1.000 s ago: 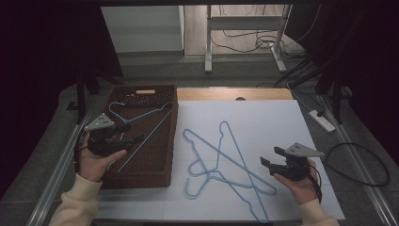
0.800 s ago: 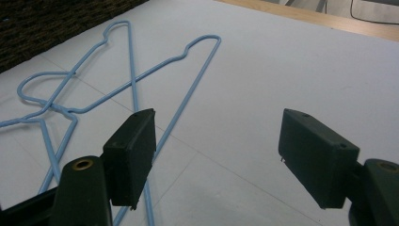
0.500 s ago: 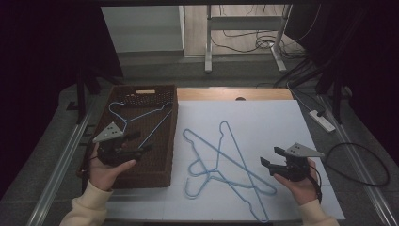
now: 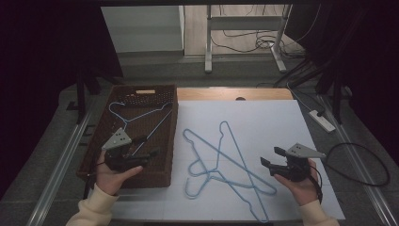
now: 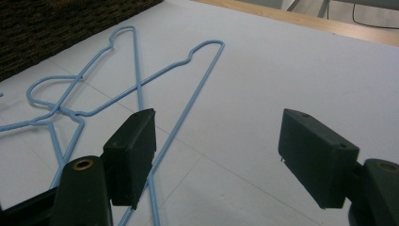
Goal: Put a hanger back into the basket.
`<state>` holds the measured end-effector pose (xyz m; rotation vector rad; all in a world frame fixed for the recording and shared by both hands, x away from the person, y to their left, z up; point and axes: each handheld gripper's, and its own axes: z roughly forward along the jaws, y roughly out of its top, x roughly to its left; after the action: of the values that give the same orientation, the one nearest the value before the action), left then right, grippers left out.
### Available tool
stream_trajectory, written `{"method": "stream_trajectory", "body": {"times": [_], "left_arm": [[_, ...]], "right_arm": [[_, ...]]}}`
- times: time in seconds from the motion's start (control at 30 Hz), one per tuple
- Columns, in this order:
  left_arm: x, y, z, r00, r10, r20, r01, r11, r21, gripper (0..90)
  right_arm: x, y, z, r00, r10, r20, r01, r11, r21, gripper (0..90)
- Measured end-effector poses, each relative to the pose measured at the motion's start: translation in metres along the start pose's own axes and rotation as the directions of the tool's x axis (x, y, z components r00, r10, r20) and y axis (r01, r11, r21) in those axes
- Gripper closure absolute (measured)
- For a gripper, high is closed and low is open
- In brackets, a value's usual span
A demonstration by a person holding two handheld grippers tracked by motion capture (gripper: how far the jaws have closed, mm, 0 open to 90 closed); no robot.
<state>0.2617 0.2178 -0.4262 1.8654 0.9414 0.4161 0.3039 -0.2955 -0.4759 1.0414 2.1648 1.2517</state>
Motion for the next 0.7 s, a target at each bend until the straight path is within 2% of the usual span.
{"method": "stream_trajectory", "body": {"times": [0.47, 0.7], "left_arm": [[0.0009, -0.0043, -0.0027, 1.0, -0.007, -0.003, 0.007, 1.0, 0.007, 30.3], [-0.0051, -0.0089, -0.0084, 0.9999, -0.011, 0.005, 0.011, 0.9999, 0.011, 30.1]], "right_arm": [[0.0005, 0.0017, 0.0011, 0.9999, -0.003, -0.015, 0.003, 1.0, -0.003, 28.3], [0.004, 0.006, -0.0004, 0.9993, -0.008, -0.037, 0.008, 1.0, -0.013, 28.3]]}}
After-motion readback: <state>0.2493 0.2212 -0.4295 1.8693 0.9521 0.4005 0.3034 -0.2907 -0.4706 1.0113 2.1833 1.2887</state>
